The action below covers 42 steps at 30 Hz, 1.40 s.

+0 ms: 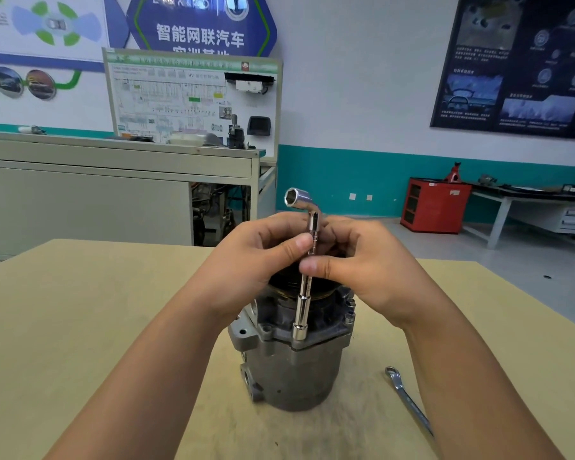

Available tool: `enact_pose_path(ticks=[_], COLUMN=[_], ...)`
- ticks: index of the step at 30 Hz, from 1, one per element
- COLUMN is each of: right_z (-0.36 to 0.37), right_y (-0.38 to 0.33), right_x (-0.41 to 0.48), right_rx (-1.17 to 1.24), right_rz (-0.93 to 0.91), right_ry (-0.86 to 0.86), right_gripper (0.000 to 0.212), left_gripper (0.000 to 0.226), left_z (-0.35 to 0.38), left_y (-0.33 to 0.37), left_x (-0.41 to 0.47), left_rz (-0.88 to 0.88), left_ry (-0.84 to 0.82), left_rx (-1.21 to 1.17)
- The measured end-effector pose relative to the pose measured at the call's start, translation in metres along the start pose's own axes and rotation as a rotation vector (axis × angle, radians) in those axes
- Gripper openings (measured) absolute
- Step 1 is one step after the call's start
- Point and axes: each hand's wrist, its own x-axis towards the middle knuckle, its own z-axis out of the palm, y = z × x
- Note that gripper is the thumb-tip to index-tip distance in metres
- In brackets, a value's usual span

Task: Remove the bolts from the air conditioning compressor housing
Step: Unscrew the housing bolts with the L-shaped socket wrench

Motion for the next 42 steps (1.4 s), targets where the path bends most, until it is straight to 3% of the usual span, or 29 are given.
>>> enact_pose_path(ticks=[7,19,23,27,33,42], right_z=[-0.0011,-0.0028,-0.0028,0.0002,0.0032,0.0039], right_y=[-0.0008,-0.003,-0.0046,-0.0042,-0.0026,-0.0032], right_x=[0.0003,-0.0008,-0.0017,-0.0015,0.0006,0.0003], right_rx=[-0.022,-0.037,-0.072,-0.068,-0.039,-0.031], right_rz=[-0.004,-0.018,-0.008,0.01,0.035,0.063], right_ry=[-0.014,-0.08,-0.073,-0.02,0.022,0.054], right_gripper=[0.014,0.023,0.014,0.033,0.043,0.038], left_gripper=[0.024,0.022,0.026,0.031,0.034,0.038], left_z=[-0.0002,-0.003,-0.0039,-0.0018,0.0002,0.0004], left_y=[0.0011,-0.0014,-0.0008,-0.0012,-0.0017,-0.0025], left_x=[0.0005,0.0011,0.0007,0.0012,0.002,0.003], left_rz=[-0.007,0.012,0.013,0.006,-0.008,-0.03], left_ry=[0.015,-0.014,-0.024,0.002,0.034,0.051], left_rx=[0.055,0.037,0.035,0.067,0.046,-0.001])
